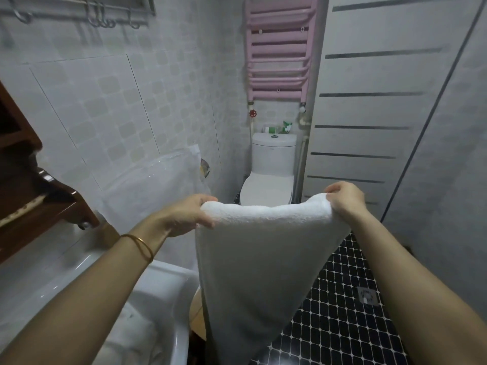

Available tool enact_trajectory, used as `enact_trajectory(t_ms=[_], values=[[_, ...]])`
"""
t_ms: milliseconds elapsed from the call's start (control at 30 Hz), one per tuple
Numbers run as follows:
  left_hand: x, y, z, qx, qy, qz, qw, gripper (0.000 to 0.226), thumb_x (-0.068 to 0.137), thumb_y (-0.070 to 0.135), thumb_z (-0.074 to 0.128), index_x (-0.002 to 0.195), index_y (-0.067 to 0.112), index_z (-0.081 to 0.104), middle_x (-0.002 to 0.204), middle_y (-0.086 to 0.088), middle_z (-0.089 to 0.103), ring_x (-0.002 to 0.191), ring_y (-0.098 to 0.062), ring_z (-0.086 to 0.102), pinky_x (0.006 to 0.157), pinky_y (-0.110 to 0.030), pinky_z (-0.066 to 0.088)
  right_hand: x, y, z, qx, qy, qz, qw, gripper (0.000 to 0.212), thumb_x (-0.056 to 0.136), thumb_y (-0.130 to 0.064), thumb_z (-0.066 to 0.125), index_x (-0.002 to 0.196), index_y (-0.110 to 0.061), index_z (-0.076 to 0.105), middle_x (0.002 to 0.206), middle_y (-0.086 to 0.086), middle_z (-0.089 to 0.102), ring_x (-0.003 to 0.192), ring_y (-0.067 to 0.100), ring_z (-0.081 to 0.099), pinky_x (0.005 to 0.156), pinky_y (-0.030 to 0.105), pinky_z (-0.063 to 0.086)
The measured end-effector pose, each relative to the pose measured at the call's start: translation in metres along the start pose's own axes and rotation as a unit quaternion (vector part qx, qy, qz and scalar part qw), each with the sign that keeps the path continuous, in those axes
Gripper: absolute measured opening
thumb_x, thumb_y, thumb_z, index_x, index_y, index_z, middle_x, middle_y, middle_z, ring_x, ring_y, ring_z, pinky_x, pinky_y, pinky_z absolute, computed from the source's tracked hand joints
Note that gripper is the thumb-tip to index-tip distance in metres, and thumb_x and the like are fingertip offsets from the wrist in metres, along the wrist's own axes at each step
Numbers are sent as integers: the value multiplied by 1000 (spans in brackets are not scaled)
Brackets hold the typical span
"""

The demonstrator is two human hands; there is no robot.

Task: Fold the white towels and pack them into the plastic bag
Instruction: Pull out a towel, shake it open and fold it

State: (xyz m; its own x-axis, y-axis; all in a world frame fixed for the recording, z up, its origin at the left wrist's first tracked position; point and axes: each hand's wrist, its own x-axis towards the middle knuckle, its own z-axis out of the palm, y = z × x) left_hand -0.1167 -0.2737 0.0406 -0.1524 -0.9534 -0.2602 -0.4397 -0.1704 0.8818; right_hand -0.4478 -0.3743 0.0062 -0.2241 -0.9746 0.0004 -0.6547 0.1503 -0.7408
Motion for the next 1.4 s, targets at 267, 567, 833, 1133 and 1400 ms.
enact_trajectory(t_ms=[267, 567, 833, 1133, 1400], values=[[15, 9, 11, 346, 172, -13, 922, 3, 79, 11, 58, 80, 14, 57, 85, -9, 59, 75, -23, 51, 57, -27, 33, -1, -11, 2, -52, 9, -27, 998, 10, 82, -10, 60, 90, -15, 64, 98, 7, 65, 97, 28, 57, 75, 32, 43], [22, 13, -2, 238, 198, 91, 946, 36, 73, 35, 47, 85, 5, 64, 85, -4, 59, 81, -20, 54, 64, -29, 40, 3, -6, -10, -111, -29, -28, 993, 72, 92, -61, 40, 67, 4, 59, 75, 15, 63, 72, 29, 57, 60, 34, 39], [31, 30, 7, -231, 261, 14, 937, 6, 74, 13, 55, 78, 10, 57, 73, -7, 48, 62, -17, 47, 56, -28, 37, 1, 0, -27, 126, -173, 40, 976, 74, 72, -74, 55, 73, -1, 67, 64, 7, 67, 53, 17, 62, 49, 25, 47], [31, 40, 4, -361, 256, -58, 895, 14, 79, 11, 48, 66, 14, 50, 50, 2, 47, 40, -11, 47, 40, -16, 40, -28, 32, 17, 485, -292, -16, 824, 132, 23, -40, 96, 137, -6, 38, 128, 14, 52, 117, 30, 55, 102, 41, 43], [23, 44, -4, -383, 273, -56, 881, 14, 79, 13, 50, 66, 14, 51, 40, 3, 52, 32, -11, 51, 39, -17, 43, -54, 24, 86, 533, -221, -2, 817, 103, 54, 0, 74, 145, -22, 30, 132, 2, 43, 114, 27, 54, 96, 52, 48]])
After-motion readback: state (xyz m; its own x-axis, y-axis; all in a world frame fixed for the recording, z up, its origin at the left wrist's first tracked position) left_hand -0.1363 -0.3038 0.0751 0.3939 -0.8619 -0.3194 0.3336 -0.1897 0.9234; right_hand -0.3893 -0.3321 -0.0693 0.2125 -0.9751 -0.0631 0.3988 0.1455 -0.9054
